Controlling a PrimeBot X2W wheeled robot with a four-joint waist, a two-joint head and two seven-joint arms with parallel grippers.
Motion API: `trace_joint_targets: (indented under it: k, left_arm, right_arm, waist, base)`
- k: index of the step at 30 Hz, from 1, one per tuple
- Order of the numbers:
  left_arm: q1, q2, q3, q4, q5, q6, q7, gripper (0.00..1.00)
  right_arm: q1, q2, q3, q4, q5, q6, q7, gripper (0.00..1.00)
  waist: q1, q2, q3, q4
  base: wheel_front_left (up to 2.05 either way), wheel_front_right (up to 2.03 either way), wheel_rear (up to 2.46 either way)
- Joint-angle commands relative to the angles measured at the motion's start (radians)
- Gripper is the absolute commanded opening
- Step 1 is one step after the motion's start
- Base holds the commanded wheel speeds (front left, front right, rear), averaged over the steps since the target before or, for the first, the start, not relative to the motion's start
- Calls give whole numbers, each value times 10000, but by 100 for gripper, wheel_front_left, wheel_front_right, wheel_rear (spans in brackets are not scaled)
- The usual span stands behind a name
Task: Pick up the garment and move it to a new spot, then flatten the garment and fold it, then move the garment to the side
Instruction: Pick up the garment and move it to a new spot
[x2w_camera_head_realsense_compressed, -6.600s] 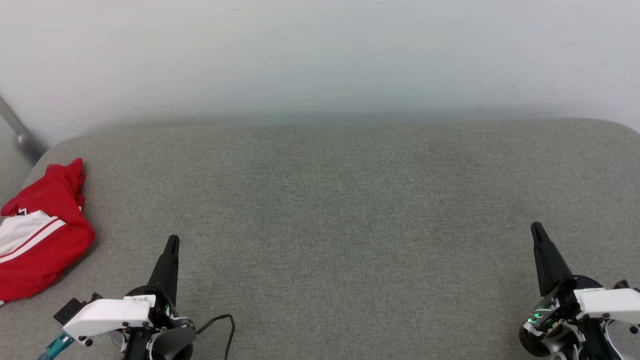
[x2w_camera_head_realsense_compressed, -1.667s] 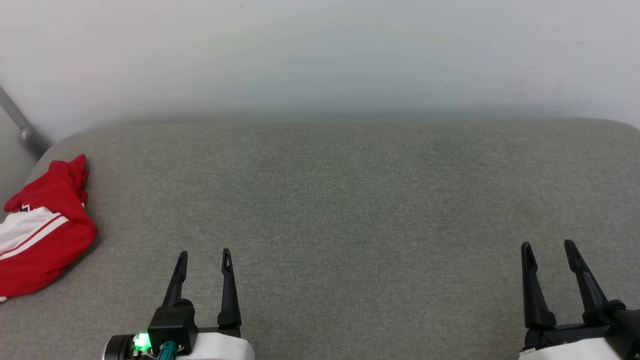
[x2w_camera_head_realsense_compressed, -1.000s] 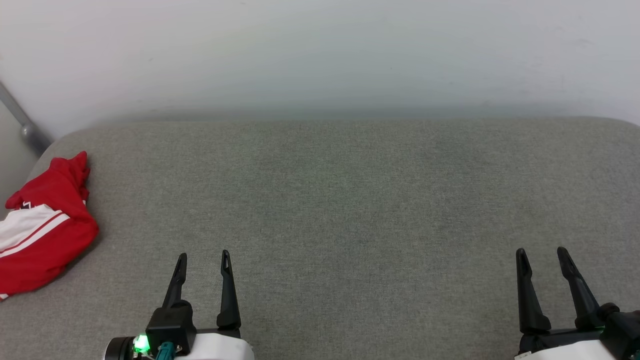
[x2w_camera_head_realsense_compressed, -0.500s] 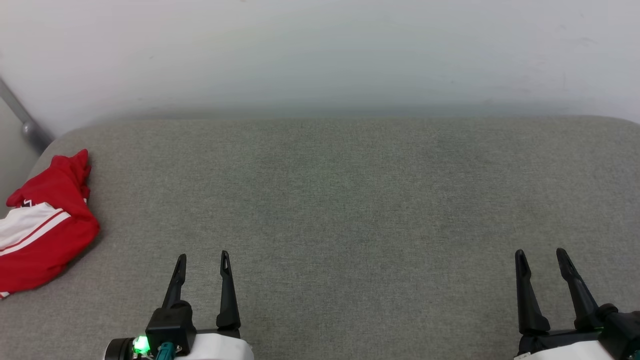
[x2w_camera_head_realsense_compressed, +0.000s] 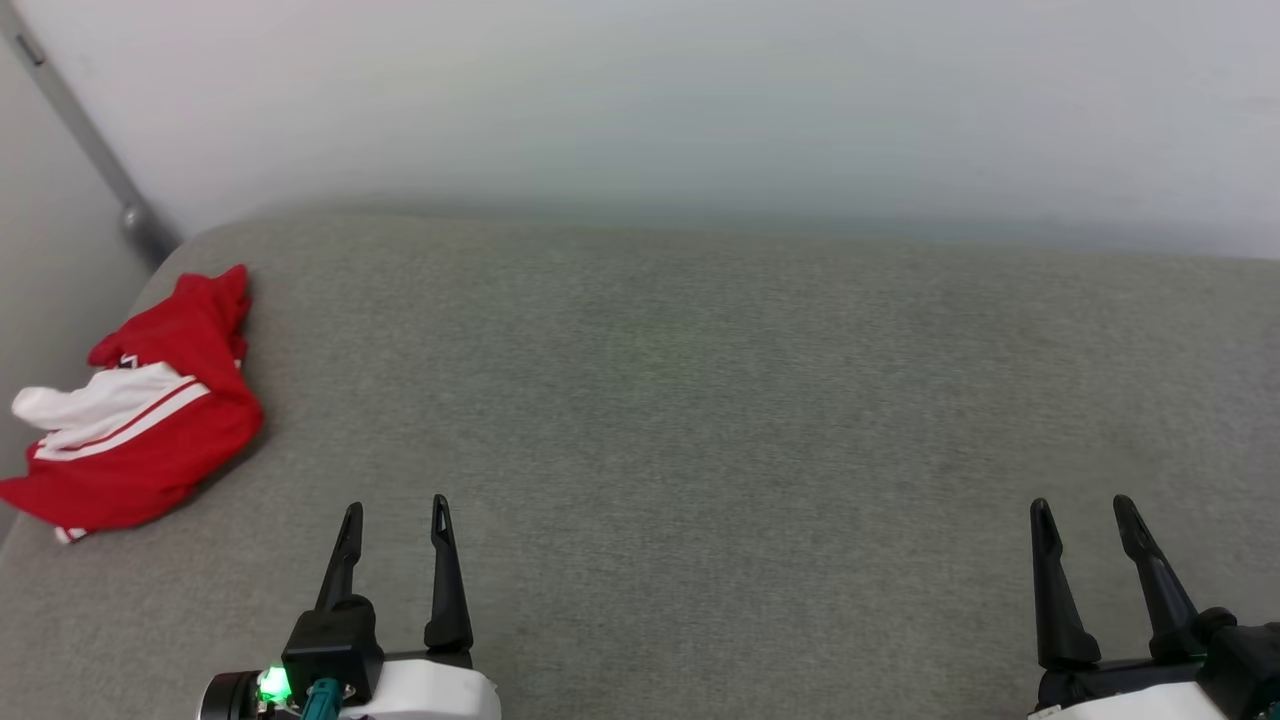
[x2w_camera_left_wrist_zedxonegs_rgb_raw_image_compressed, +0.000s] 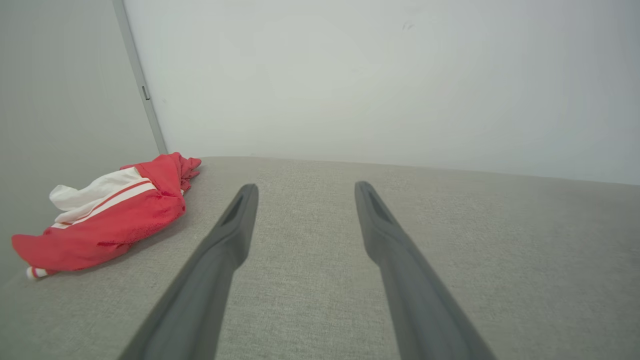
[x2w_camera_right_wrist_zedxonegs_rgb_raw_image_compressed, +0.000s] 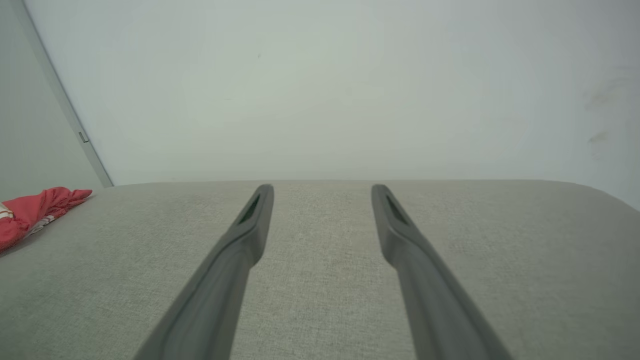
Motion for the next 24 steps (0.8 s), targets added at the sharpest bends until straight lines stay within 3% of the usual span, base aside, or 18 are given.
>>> trace_joint_targets:
  k: [1,24]
  left_arm:
    - [-139,-8,47,-14,36,35,-28,100]
    - [-196,-10,222,-115,-338,319,-28,100]
  right_arm:
    - [52,9,27,-65,-62,-5,-20,100]
    - [-14,9,126,-245,-358,-3,-20,100]
  waist:
    - [0,0,78,403]
    - [0,0,307,3264]
  base:
    - [0,0,0]
    - [0,0,0]
